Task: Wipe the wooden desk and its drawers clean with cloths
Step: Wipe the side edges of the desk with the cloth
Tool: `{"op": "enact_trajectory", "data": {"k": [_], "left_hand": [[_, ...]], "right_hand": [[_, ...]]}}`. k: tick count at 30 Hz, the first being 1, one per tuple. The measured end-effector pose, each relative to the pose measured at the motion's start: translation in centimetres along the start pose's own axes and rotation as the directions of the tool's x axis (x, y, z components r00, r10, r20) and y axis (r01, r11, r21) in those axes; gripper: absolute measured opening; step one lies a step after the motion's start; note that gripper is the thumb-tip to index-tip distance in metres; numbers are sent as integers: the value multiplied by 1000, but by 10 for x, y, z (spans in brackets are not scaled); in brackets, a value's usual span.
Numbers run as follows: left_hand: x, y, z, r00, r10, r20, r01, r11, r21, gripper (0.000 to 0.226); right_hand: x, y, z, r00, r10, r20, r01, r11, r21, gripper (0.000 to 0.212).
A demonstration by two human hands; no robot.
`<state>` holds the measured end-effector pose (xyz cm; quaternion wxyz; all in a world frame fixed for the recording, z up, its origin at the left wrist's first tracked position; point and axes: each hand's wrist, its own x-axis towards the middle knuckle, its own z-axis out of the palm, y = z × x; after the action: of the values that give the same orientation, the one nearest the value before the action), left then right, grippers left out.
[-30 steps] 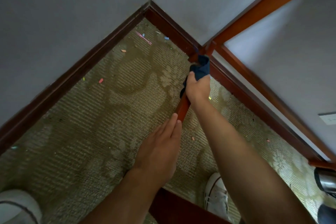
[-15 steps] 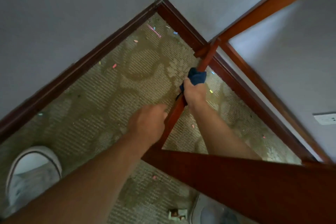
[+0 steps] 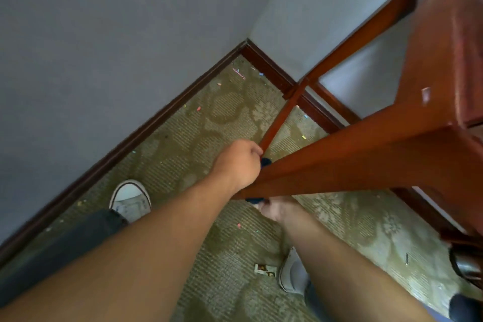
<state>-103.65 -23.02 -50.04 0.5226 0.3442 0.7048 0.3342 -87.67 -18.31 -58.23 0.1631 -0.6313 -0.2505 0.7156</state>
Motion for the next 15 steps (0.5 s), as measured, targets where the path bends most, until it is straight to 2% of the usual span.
{"op": "enact_trajectory", "data": {"k": [2, 3, 5, 8, 9, 11, 13, 15], "left_hand": [[-24, 31, 6, 996, 41, 77, -36, 997, -74, 30], [-36, 46, 11, 994, 54, 99, -42, 991, -126, 34], [-53, 72, 21, 994, 23, 110, 8, 964, -267, 42], [-74, 99, 32, 995, -26, 101, 73, 866, -494, 57], [-80, 106, 32, 997, -21, 79, 60, 849, -526, 59], [-92, 119, 28, 999, -3, 48, 29, 838, -544, 56], [-108, 135, 21, 997, 46, 66, -3, 839, -545, 58], [-121, 149, 16, 991, 110, 74, -55, 851, -523, 65]], "right_hand": [[-33, -3, 5, 994, -92, -57, 92, 996, 6, 15], [-48, -8, 1, 980, -143, -138, 147, 989, 15, 15], [-82, -22, -4, 959, -193, -207, 210, 976, 65, 16], [-144, -39, -10, 937, -279, -210, 243, 952, -185, 19], [-165, -44, -11, 941, -278, -193, 218, 934, -283, 28], [-211, -49, -5, 952, -281, -120, 208, 884, -419, 38], [-261, -55, -1, 949, -304, -89, 210, 814, -542, 24], [-309, -67, 2, 916, -391, -86, 232, 693, -682, 36]]}}
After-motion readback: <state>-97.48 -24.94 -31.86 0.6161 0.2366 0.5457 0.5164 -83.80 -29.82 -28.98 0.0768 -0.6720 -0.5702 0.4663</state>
